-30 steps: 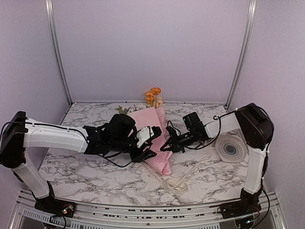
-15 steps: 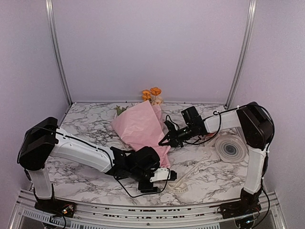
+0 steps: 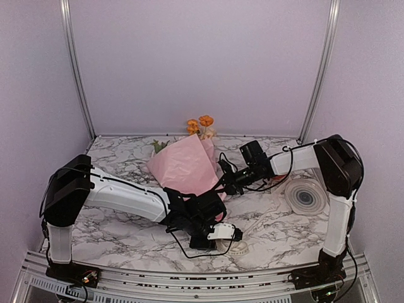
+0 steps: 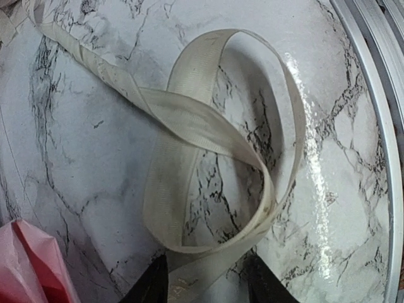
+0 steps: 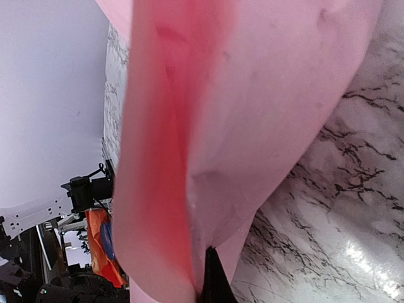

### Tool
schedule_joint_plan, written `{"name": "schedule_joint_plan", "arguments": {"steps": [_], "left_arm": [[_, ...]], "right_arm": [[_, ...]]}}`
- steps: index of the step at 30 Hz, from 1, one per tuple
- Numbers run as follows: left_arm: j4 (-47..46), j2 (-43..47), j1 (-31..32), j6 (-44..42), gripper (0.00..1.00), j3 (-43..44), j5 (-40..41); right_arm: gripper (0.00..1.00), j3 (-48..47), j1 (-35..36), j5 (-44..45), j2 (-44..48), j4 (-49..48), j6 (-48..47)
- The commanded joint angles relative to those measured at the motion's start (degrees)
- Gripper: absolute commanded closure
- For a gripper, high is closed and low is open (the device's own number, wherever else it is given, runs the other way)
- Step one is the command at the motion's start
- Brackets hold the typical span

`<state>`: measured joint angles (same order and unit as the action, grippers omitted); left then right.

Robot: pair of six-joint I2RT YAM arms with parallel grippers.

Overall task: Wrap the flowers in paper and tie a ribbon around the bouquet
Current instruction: Pick up the left side of the ribbon at the center of the board, then press the folded bouquet at the center of the board.

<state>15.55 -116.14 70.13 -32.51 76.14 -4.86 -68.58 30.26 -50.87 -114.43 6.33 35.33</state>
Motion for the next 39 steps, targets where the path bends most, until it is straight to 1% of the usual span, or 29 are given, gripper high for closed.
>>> {"name": "schedule_joint_plan", "arguments": {"steps": [1,2,3,6,7,9,12,17,22,25,26,27,29,31,33,35,39], "left_arm": [[10.5,-3.2,0.0,-1.8,0.65,2.2,-1.1],[10.4,-3.1,0.0,-2.1,0.69,2.2,-1.3],[10.3,-3.1,0.0,-2.2,0.74,2.1,-1.4],[9.8,-2.8,-0.1,-2.2,0.99,1.6,-1.4],[9.2,-2.4,-0.1,-1.9,1.00,1.1,-1.2],[7.1,-1.0,-0.1,0.0,1.00,-0.6,0.1],[2.6,2.7,-1.6,5.4,1.00,-4.8,4.7],[-1.8,14.7,-6.7,14.2,1.00,-14.4,12.7],[-2.4,26.6,-11.9,20.7,1.00,-22.2,19.6],[-3.0,34.4,-16.1,23.9,1.00,-24.3,24.2],[-3.6,38.8,-17.1,24.4,1.00,-24.4,24.7],[-4.7,42.3,-17.5,24.4,1.00,-24.6,25.2],[-8.3,49.0,-18.4,24.2,1.00,-25.2,29.1],[-9.1,53.1,-20.9,24.5,1.00,-25.1,32.6],[-7.4,54.3,-24.6,25.1,1.00,-25.5,33.4],[-6.5,53.4,-27.2,26.7,1.00,-27.9,31.1],[-6.3,47.6,-27.7,35.3,1.00,-32.9,24.3]], "right_arm": [[1.00,-3.2,-0.1,1.8,0.7,-1.7,-1.3],[1.00,-3.1,-0.1,2.1,0.7,-1.6,-1.3],[1.00,-3.0,-0.1,2.2,0.7,-1.7,-1.3],[1.00,-2.7,-0.1,2.4,0.7,-1.8,-1.3],[1.00,-2.7,-0.1,2.5,0.7,-1.8,-1.3],[1.00,-2.6,-0.2,2.6,0.8,-1.6,-1.5],[1.00,-2.5,-0.3,2.7,0.9,-1.6,-1.6],[1.00,-3.1,-0.6,2.7,1.1,-1.5,-1.7],[1.00,-3.6,-0.8,2.8,1.2,-1.2,-1.8],[1.00,-3.5,-0.9,3.0,1.2,-1.0,-2.0],[1.00,-3.6,-0.9,3.0,1.1,-1.0,-2.0],[1.00,-3.6,-1.0,3.0,1.0,-1.0,-2.0],[1.00,-3.7,-1.1,3.0,1.0,-1.0,-1.9],[1.00,-3.9,-1.1,3.0,1.0,-1.0,-1.9],[1.00,-4.0,-1.1,3.2,1.3,-1.0,-1.8],[1.00,-4.0,-1.1,3.2,1.5,-1.1,-1.6],[1.00,-3.5,-1.0,3.1,2.0,-1.2,-1.0]]}}
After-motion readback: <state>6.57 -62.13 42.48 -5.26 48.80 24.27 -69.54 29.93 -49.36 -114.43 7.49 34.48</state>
